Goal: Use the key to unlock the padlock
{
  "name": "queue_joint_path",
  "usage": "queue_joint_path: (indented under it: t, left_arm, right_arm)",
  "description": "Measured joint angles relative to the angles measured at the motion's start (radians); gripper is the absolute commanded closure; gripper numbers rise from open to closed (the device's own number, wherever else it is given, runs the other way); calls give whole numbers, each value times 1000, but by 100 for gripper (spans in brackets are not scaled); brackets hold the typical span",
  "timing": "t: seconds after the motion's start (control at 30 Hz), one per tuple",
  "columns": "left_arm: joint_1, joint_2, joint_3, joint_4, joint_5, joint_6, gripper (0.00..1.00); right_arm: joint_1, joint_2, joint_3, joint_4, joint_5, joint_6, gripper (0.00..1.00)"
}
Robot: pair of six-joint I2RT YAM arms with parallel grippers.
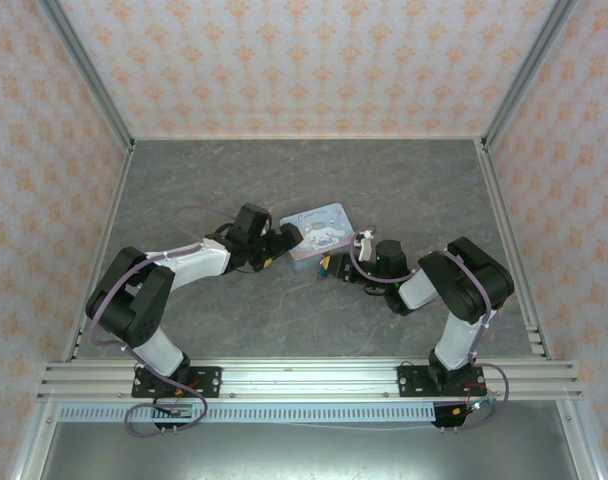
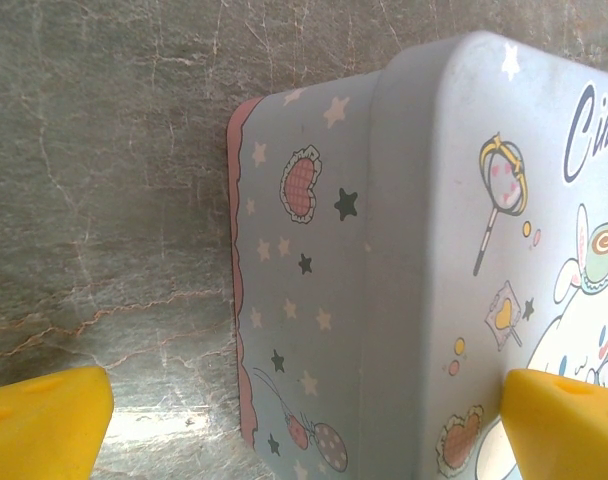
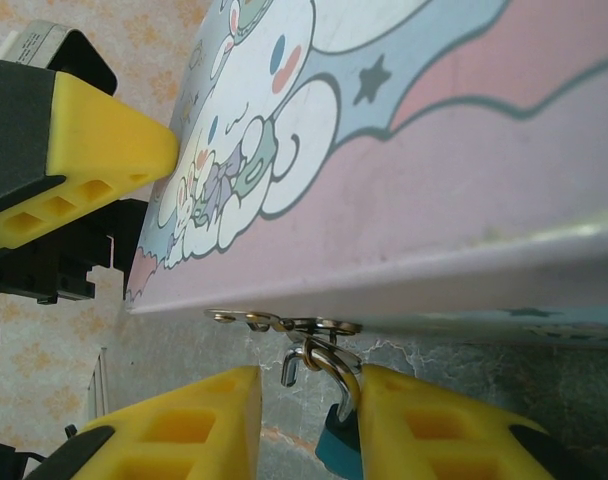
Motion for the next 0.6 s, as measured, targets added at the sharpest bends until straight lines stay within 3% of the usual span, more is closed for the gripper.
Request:
queue_joint_path:
  t: [0.43,0.6]
  left_arm:
    - [0,0,0,0,-3,0,1]
    - [0,0,0,0,-4,0,1]
  right_arm:
    - [0,-17,-8,-30,-3,-24,94]
    - [0,-24,-8,-37,-3,-23,98]
